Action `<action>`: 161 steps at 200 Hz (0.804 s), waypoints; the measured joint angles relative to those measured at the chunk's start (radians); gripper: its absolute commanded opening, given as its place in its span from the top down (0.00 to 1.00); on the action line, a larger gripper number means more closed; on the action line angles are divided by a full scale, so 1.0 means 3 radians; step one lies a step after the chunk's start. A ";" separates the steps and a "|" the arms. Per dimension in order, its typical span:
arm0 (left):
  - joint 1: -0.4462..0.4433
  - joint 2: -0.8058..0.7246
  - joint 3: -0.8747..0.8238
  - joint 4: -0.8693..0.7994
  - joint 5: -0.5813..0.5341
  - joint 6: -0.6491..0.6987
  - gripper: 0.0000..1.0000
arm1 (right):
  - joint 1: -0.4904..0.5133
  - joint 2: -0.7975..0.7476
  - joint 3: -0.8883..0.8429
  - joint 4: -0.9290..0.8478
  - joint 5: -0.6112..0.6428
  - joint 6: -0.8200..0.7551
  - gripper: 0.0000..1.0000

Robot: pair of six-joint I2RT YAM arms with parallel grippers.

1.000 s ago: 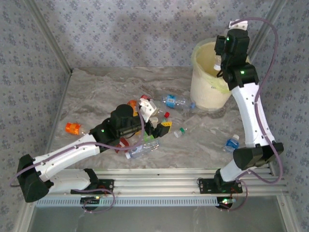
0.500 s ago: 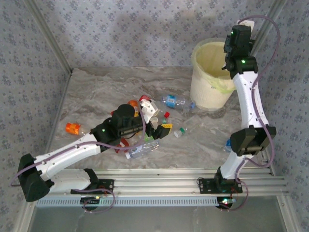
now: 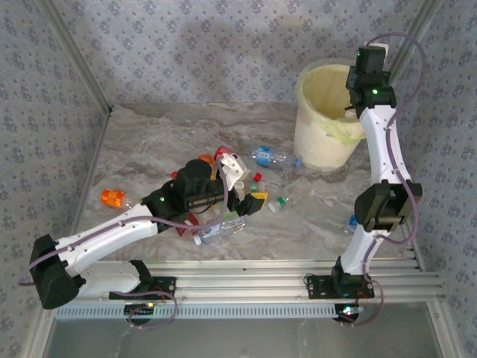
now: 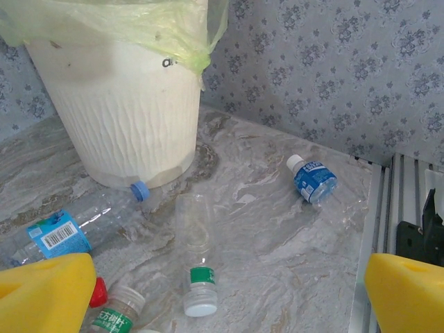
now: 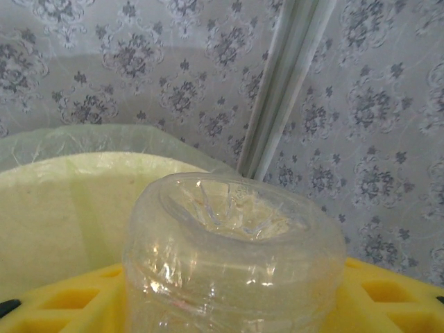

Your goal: Put the plastic bottles in the bin

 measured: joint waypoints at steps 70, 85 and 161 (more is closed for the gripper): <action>0.0000 0.0010 0.0085 -0.0080 0.0025 0.0037 0.00 | -0.0056 0.0239 -0.0053 -0.0238 -0.0415 0.0064 0.37; 0.0000 0.0023 0.0095 -0.0092 0.0039 0.0039 0.00 | -0.0055 0.0290 -0.0055 -0.0277 -0.0504 0.0085 0.36; -0.0074 0.0093 0.0257 -0.0332 0.0075 0.0229 0.00 | -0.0056 0.0441 -0.0086 -0.0563 -0.0821 0.0285 0.24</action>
